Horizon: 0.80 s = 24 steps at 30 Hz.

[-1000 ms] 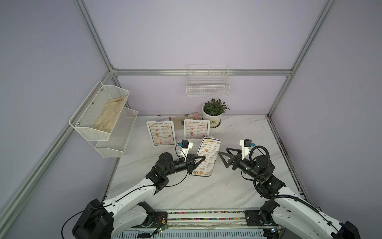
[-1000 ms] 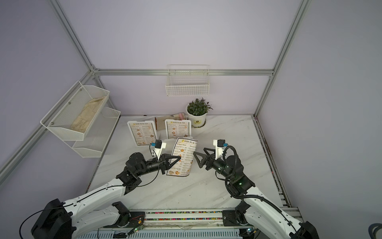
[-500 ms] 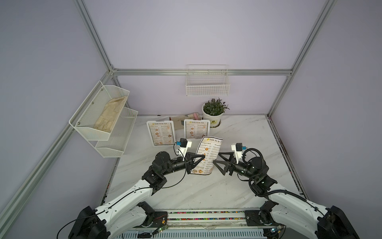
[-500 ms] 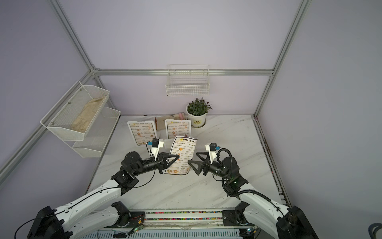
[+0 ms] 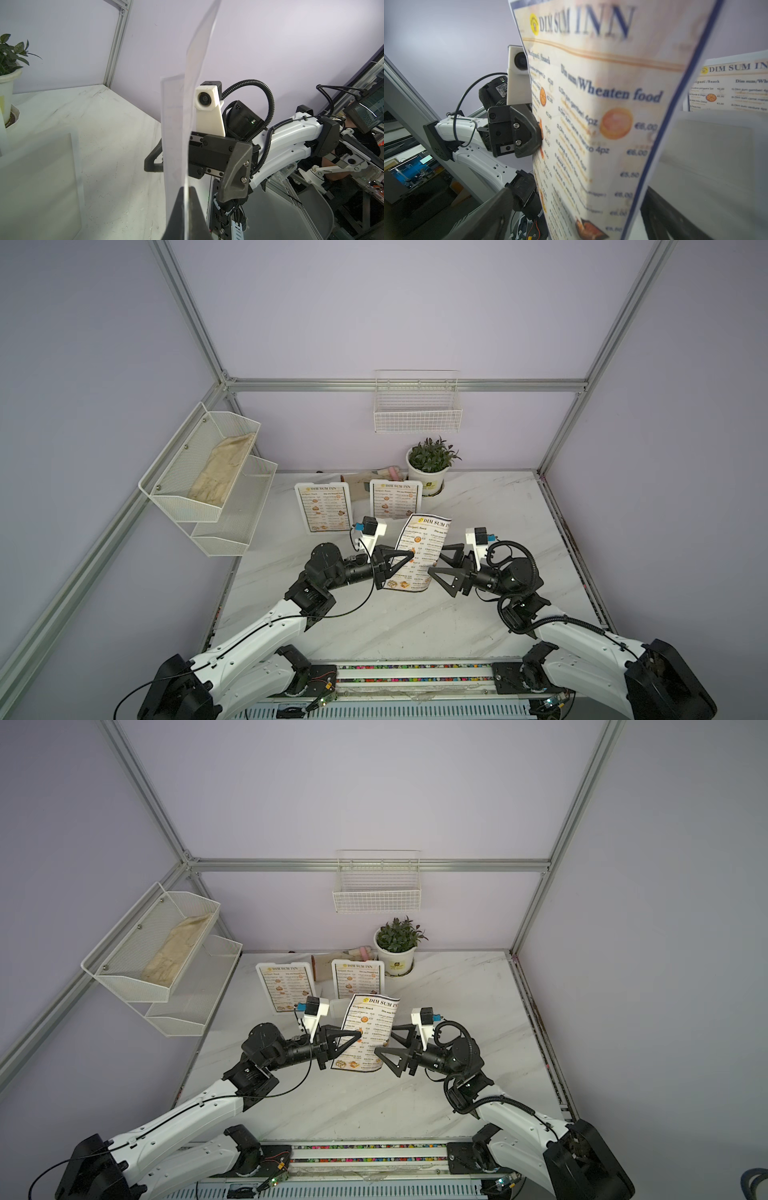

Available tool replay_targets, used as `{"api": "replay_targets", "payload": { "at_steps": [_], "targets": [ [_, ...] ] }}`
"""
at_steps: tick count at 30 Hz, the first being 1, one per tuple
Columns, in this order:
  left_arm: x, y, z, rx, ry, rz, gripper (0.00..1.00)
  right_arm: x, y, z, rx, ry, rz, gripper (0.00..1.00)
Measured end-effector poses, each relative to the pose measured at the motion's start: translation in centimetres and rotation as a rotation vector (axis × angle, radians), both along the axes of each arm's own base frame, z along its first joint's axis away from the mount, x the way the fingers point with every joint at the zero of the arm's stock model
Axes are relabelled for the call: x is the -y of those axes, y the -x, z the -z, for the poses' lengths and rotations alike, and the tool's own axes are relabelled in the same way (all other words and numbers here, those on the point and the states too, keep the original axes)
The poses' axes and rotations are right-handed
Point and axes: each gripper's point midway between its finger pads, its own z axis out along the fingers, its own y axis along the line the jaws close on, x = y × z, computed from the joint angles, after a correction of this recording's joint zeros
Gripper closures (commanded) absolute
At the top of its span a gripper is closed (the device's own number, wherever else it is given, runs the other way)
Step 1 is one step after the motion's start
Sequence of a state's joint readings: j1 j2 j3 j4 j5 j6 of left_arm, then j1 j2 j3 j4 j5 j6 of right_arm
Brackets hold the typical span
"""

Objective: Insert the menus into the narrow rack
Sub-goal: Pick up the menu from the center of the board.

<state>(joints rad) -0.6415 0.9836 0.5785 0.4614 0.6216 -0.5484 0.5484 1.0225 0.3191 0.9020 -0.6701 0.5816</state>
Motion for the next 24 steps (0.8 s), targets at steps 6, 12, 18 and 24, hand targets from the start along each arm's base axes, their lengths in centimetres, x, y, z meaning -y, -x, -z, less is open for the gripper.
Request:
{"api": "replay_targets", "payload": {
  "at_steps": [6, 12, 18, 24],
  "targets": [
    [-0.1, -0.2, 0.3, -0.006, -0.010, -0.015, 1.00, 0.9, 1.3, -1.2, 0.038, -0.040, 0.004, 0.08],
    [-0.9, -0.2, -0.2, 0.006, -0.015, -0.058, 1.00, 1.9, 2.3, -2.8, 0.091, -0.080, 0.026, 0.13],
    [-1.6, 0.2, -1.2, 0.044, -0.004, -0.083, 1.00, 2.0, 2.1, -2.9, 0.084, -0.087, 0.038, 0.26],
    [-1.9, 0.2, -1.0, 0.048, -0.020, -0.095, 1.00, 1.5, 1.4, -1.5, 0.021, -0.068, 0.034, 0.36]
  ]
}}
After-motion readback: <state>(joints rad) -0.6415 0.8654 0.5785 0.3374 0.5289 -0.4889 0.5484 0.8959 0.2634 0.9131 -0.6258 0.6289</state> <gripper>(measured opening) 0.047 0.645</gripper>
